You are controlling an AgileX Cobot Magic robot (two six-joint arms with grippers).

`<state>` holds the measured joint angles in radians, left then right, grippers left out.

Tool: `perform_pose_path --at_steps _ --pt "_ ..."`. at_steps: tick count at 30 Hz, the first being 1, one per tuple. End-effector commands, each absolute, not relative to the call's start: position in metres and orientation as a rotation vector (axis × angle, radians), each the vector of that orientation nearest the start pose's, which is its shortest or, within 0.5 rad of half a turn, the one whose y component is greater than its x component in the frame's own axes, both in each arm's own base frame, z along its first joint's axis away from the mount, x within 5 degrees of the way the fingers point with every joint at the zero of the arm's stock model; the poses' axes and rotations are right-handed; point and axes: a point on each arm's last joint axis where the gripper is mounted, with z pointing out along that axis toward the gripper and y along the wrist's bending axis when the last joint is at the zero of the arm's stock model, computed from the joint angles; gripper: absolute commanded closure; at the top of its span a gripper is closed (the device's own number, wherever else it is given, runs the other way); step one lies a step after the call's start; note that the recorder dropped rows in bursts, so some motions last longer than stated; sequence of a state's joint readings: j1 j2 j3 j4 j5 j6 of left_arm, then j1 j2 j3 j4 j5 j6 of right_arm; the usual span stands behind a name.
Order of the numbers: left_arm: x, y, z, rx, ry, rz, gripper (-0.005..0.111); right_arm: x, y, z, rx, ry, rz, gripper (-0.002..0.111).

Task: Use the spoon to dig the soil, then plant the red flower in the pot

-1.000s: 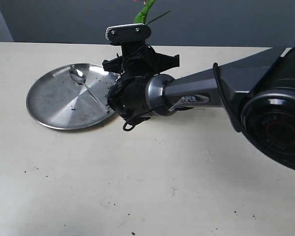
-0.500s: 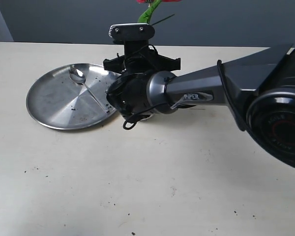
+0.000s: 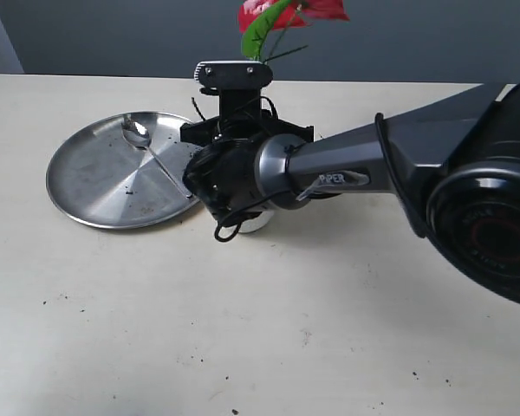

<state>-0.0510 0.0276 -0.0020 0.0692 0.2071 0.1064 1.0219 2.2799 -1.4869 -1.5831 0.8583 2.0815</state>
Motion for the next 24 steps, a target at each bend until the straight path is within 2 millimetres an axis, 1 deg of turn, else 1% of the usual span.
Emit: perform_pose_path --at_steps 1,3,5,7,9,10,12,15,19,24 --pt "0.058 -0.002 0.194 0.18 1.7 0.1 0.106 0.287 0.361 0.095 -0.093 2.149 -0.002 0.087" --pt "0.058 -0.002 0.194 0.18 1.7 0.1 0.106 0.289 0.359 0.099 -0.097 2.113 -0.033 0.086" --pt "0.058 -0.002 0.194 0.18 1.7 0.1 0.106 0.291 0.357 0.109 -0.091 2.065 -0.058 0.086" --pt "0.058 -0.002 0.194 0.18 1.7 0.1 0.106 0.292 0.357 0.123 -0.095 2.04 -0.045 0.086" --pt "0.058 -0.002 0.194 0.18 1.7 0.1 0.106 0.29 0.358 0.138 -0.089 2.017 -0.032 0.086" --pt "0.058 -0.002 0.194 0.18 1.7 0.1 0.106 0.285 0.358 0.147 -0.086 1.985 -0.059 0.086" --pt "0.058 -0.002 0.194 0.18 1.7 0.1 0.106 0.28 0.359 0.157 -0.091 1.946 -0.099 0.086" --pt "0.058 -0.002 0.194 0.18 1.7 0.1 0.106 0.273 0.362 0.163 -0.119 1.928 -0.106 0.086" --pt "0.058 -0.002 0.194 0.18 1.7 0.1 0.106 0.263 0.369 0.164 -0.128 1.938 -0.083 0.086" --pt "0.058 -0.002 0.194 0.18 1.7 0.1 0.106 0.253 0.368 0.17 -0.107 1.886 -0.167 0.086"
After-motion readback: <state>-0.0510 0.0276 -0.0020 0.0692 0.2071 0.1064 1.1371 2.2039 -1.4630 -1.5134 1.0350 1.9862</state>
